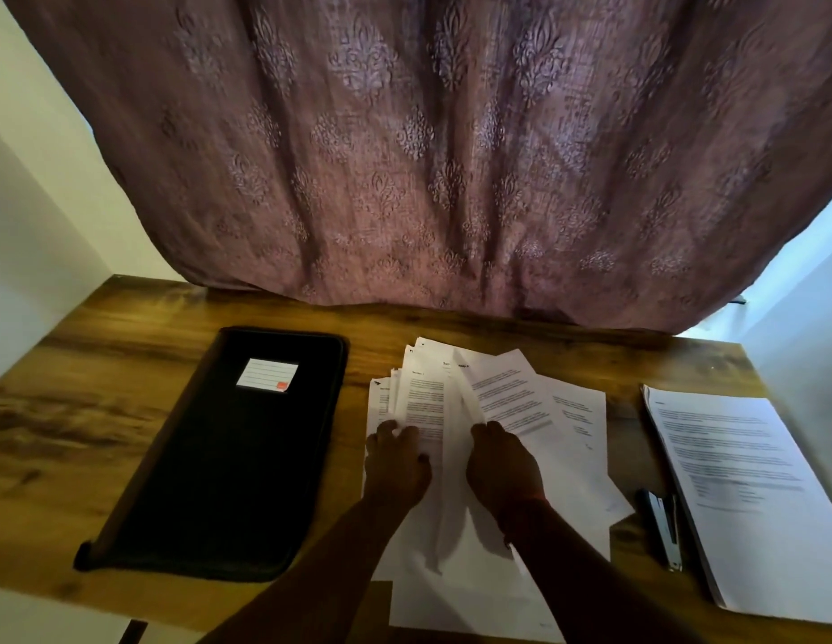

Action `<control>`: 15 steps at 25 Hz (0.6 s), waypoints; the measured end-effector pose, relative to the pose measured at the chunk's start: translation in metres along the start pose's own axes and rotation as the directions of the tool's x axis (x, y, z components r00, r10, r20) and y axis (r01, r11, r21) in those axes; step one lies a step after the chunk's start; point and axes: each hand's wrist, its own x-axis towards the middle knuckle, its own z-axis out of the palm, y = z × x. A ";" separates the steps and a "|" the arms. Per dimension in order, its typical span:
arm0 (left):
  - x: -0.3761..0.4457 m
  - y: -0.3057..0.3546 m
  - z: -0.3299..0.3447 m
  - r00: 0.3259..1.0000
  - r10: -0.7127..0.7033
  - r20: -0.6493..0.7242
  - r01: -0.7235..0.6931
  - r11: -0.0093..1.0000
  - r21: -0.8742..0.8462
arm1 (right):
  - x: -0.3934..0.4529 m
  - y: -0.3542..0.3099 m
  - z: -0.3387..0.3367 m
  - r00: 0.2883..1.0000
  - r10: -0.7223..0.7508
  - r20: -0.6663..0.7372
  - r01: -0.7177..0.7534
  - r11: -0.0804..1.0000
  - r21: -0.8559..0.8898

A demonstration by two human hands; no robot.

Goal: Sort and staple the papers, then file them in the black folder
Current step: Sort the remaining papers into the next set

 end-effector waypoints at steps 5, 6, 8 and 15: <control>0.007 -0.001 0.000 0.994 -0.022 -0.107 0.012 0.996 -0.087 | 0.007 0.013 0.004 0.997 0.063 0.052 -0.074 0.964 0.254; 0.007 -0.002 0.001 0.990 0.001 -0.143 -0.013 0.996 -0.083 | 0.008 0.014 0.005 0.995 0.066 0.075 -0.084 0.960 0.268; 0.011 -0.003 0.001 0.986 0.010 -0.168 -0.025 0.996 -0.087 | 0.010 0.016 0.004 0.988 0.092 0.121 -0.126 0.942 0.312; 0.031 -0.012 -0.002 0.989 -0.069 -0.133 0.048 0.986 -0.159 | 0.020 0.027 -0.004 0.980 0.105 0.169 -0.170 0.886 0.432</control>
